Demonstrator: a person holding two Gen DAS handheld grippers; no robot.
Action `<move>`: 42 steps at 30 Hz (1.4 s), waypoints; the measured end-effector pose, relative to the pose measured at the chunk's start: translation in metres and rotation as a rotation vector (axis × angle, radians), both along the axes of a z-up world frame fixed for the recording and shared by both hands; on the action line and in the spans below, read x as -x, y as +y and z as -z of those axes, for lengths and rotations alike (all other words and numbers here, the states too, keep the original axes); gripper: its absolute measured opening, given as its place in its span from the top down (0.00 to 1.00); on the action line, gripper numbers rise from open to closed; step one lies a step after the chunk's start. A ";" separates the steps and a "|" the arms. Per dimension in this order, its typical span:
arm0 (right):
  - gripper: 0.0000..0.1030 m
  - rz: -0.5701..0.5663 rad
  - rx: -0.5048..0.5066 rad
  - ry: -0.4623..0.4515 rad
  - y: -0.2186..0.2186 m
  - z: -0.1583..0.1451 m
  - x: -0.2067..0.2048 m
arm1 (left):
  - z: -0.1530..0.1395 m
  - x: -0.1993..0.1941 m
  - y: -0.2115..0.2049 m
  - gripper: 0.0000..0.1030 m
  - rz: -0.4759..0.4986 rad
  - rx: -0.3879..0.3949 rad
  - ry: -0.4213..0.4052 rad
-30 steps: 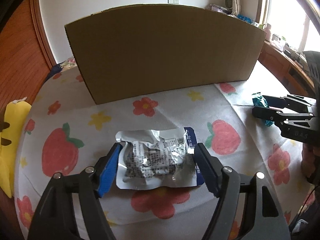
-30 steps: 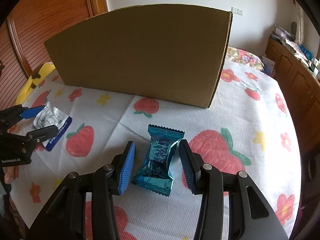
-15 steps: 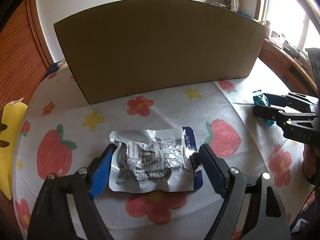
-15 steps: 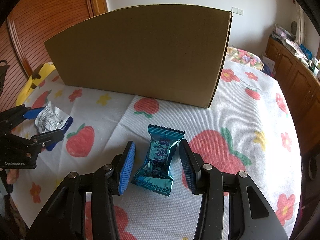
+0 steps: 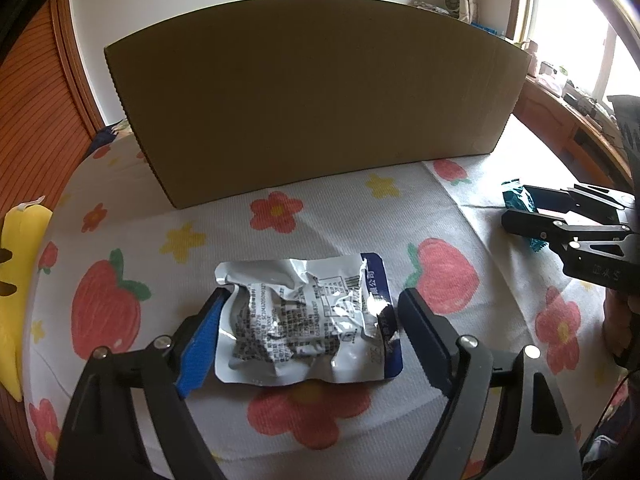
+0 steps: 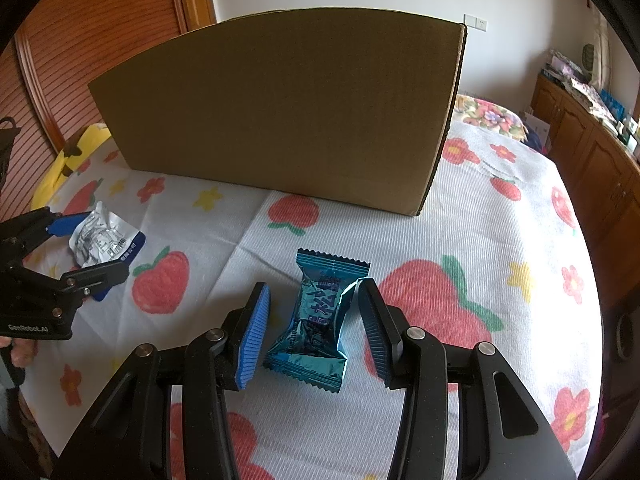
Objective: Organize snacks
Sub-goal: 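Grasp the silver foil packet with the left gripper while the right grasps the teal candy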
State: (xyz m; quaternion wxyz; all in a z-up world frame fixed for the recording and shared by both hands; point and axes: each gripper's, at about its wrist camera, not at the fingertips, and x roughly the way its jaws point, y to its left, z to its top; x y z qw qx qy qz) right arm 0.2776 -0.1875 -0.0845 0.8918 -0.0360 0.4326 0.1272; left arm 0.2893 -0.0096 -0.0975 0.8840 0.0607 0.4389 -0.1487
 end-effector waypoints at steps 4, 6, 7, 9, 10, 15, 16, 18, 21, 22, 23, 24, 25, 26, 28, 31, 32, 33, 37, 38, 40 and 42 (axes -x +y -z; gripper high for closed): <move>0.55 0.000 0.000 0.000 0.000 0.000 0.000 | -0.002 0.008 0.002 0.28 0.013 0.016 -0.010; 0.55 0.000 -0.001 0.000 0.000 0.000 0.000 | -0.004 0.012 0.004 0.33 0.017 0.016 -0.025; 0.55 0.000 0.000 0.000 0.000 0.000 0.000 | -0.005 0.014 0.005 0.42 0.015 0.009 -0.034; 0.55 -0.001 0.005 -0.001 0.001 0.000 0.000 | -0.007 0.018 0.005 0.44 0.027 -0.001 -0.049; 0.55 -0.001 0.009 -0.001 0.002 0.000 0.000 | -0.007 0.020 0.004 0.44 0.032 -0.006 -0.052; 0.55 -0.002 0.012 -0.002 0.003 0.001 0.000 | -0.015 0.034 0.001 0.49 0.038 -0.031 -0.112; 0.55 -0.002 0.012 -0.001 0.004 0.001 0.000 | -0.017 0.036 -0.001 0.50 0.036 -0.031 -0.122; 0.55 -0.002 0.013 -0.002 0.004 0.001 0.000 | -0.023 0.041 0.000 0.58 0.030 -0.020 -0.142; 0.55 -0.002 0.011 -0.001 0.003 0.001 0.000 | -0.032 0.046 0.005 0.67 0.021 0.011 -0.159; 0.55 -0.002 0.011 -0.001 0.003 0.001 0.000 | -0.035 0.047 0.006 0.74 0.017 0.022 -0.171; 0.55 -0.002 0.012 -0.002 0.003 0.001 0.000 | -0.040 0.049 0.009 0.84 0.007 0.037 -0.183; 0.55 -0.002 0.015 -0.002 0.003 0.001 0.000 | -0.042 0.050 0.010 0.87 0.002 0.043 -0.191; 0.55 -0.002 0.017 -0.002 0.004 0.001 0.000 | -0.044 0.051 0.011 0.87 0.004 0.051 -0.191; 0.55 -0.002 0.018 -0.003 0.005 0.001 0.000 | -0.045 0.051 0.010 0.87 0.007 0.049 -0.188; 0.55 -0.001 0.018 -0.003 0.006 0.002 0.000 | -0.045 0.053 0.009 0.87 0.011 0.041 -0.199; 0.55 -0.001 0.020 -0.003 0.006 0.002 0.000 | -0.047 0.057 0.009 0.88 0.011 0.050 -0.206; 0.55 -0.001 0.019 -0.003 0.006 0.002 0.000 | -0.048 0.059 0.008 0.88 0.013 0.055 -0.206; 0.55 -0.001 0.019 -0.003 0.006 0.002 0.000 | -0.048 0.060 0.008 0.88 0.014 0.051 -0.211; 0.55 -0.001 0.020 -0.003 0.006 0.002 0.000 | -0.052 0.067 0.005 0.89 0.019 0.044 -0.233; 0.55 -0.001 0.020 -0.003 0.006 0.002 0.000 | -0.053 0.069 0.004 0.89 0.019 0.041 -0.240; 0.55 -0.001 0.020 -0.004 0.006 0.002 0.000 | -0.056 0.072 0.004 0.89 0.021 0.043 -0.248; 0.55 0.000 0.016 -0.004 0.005 0.002 0.000 | -0.059 0.075 0.004 0.89 0.022 0.048 -0.255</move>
